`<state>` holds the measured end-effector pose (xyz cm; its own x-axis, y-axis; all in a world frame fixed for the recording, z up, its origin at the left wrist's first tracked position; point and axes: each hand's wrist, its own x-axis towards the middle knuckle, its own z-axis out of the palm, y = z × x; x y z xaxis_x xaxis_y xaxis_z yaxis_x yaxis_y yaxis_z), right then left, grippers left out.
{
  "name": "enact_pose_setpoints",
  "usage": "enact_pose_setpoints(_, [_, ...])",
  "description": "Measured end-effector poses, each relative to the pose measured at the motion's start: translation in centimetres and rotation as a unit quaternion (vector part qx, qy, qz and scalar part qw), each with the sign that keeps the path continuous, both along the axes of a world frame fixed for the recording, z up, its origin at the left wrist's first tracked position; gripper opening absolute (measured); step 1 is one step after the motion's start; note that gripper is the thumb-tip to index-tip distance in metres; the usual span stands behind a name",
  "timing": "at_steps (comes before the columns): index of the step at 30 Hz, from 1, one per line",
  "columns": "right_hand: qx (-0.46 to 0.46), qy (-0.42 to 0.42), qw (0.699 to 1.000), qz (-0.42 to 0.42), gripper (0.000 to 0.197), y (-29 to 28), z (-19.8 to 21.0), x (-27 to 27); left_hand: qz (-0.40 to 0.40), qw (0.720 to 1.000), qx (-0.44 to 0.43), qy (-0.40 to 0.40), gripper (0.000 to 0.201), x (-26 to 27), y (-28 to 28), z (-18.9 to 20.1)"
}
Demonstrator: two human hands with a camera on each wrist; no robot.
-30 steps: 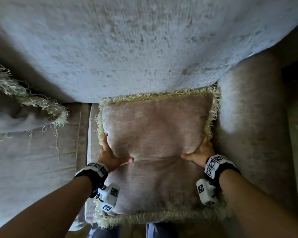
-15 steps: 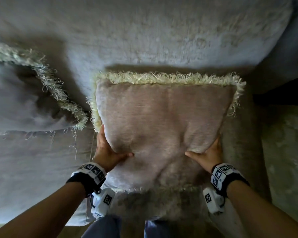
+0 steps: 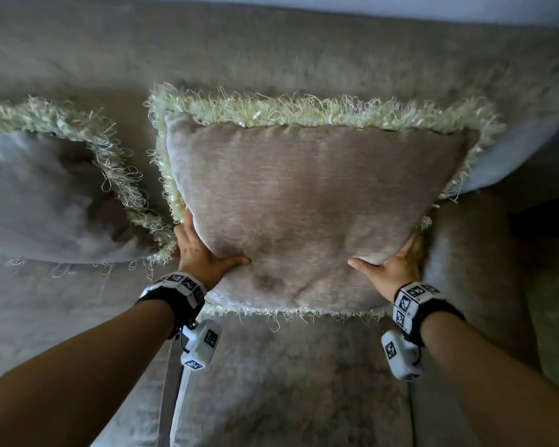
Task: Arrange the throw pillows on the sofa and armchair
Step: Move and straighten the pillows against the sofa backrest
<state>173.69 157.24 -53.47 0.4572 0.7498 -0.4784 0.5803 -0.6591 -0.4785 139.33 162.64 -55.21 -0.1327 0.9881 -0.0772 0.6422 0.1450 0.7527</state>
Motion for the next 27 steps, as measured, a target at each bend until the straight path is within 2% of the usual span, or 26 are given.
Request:
enact_pose_setpoints(5, [-0.033, -0.044, 0.998, 0.019, 0.142, 1.1, -4.3, 0.2, 0.011, 1.0, 0.028, -0.004, 0.151, -0.7, 1.0, -4.6])
enact_pose_setpoints(10, [-0.048, -0.059, 0.997, 0.023, 0.147, 1.6, -5.3, 0.1, 0.013, 1.0, 0.023, 0.001, 0.154, -0.7, 1.0, -5.5])
enact_pose_setpoints(13, [0.009, -0.062, 0.998, 0.016, 0.137, 0.5, -4.0, 0.4, 0.007, 1.0, 0.024, 0.005, 0.154, -0.9, 0.2, -4.8])
enact_pose_setpoints(16, [0.099, -0.086, 0.991, 0.024, 0.118, -0.9, -1.7, 0.2, 0.014, 1.0, -0.003, 0.02, 0.147, -1.8, -1.2, -4.5])
enact_pose_setpoints(19, [0.232, -0.136, 0.962, 0.048, 0.108, -1.2, 1.8, -0.6, 0.036, 0.997, -0.004, 0.063, 0.139, -2.7, -2.8, -4.3])
enact_pose_setpoints(21, [0.301, -0.151, 0.937, 0.097, 0.106, -0.4, 5.1, -1.6, 0.051, 0.995, -0.008, 0.084, 0.133, -3.0, -3.9, -4.4])
enact_pose_setpoints(22, [0.315, -0.154, 0.927, 0.134, 0.104, 0.4, 7.0, -2.3, 0.056, 0.995, -0.039, 0.067, 0.13, -3.0, -4.3, -4.4])
enact_pose_setpoints(25, [0.275, -0.204, 0.896, 0.283, 0.099, 3.9, 11.7, -4.1, 0.037, 0.989, -0.145, 0.022, 0.122, -2.8, -5.1, -5.1])
enact_pose_setpoints(27, [0.216, -0.255, 0.855, 0.396, 0.099, 6.7, 13.5, -5.1, 0.033, 0.984, -0.175, 0.01, 0.123, -2.7, -5.0, -5.6])
